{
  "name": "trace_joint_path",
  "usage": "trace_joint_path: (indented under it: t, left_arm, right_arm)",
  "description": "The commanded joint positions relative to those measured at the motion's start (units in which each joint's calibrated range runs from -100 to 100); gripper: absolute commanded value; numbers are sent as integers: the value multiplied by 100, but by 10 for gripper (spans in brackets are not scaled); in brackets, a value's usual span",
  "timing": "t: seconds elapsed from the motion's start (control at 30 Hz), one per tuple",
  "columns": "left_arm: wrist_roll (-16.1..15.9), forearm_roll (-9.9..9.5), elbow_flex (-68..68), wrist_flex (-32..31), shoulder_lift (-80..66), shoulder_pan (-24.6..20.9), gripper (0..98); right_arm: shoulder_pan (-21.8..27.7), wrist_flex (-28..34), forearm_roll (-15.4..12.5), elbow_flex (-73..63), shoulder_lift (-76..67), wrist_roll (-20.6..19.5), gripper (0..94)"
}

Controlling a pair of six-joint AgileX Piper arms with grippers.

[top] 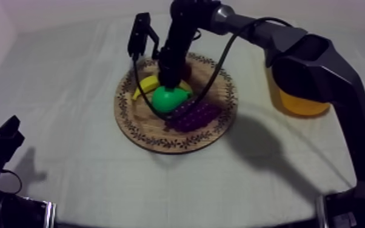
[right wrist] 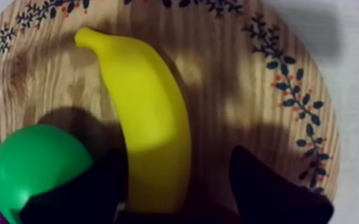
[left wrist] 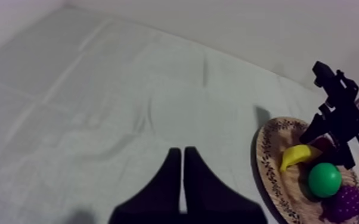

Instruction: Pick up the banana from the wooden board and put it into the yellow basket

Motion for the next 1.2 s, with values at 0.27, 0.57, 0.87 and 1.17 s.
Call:
trace_joint_path:
  t: [0.27,0.57,0.87,1.17]
  left_arm:
    - [-1,-1,3,-2,-3,-1,1]
    - [-1,-1,3,-2,-3,-1,1]
    - [-1,-1,3,-2,-3,-1,1]
    - [-1,-1,3,-2,-3,-1,1]
  right_arm:
    - [-11,-95,-25,169,-10,87,285]
    - [-16,-132,-51,257,-114,111,114]
    - [14,-91,-45,533,-595,100,106]
    - [75,-48,-22,1051,-1400,101,106]
